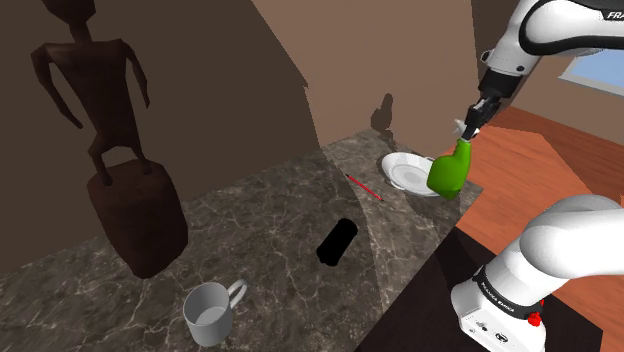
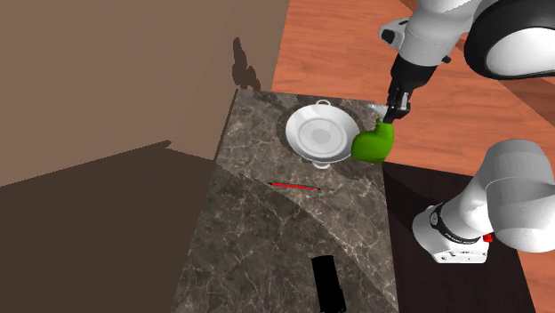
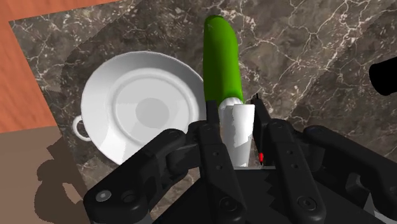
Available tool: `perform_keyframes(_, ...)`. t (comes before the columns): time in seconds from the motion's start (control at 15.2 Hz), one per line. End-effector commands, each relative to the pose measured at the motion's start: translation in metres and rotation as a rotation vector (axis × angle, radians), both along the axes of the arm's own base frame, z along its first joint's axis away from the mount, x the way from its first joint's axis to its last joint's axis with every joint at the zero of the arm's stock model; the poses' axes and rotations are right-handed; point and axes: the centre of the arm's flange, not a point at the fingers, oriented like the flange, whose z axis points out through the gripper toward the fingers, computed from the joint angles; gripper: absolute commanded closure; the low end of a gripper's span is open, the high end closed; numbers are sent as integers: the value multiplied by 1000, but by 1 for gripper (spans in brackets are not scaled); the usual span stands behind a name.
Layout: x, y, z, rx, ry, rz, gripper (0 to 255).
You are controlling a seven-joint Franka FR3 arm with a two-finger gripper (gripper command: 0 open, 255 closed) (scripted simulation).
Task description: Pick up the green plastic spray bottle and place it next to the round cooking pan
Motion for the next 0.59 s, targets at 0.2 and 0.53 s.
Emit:
perform_keyframes(0.2,0,0,-27,0,-1,0,255)
perform_keyframes(0.53,0,0,-53,0,-1,0,255)
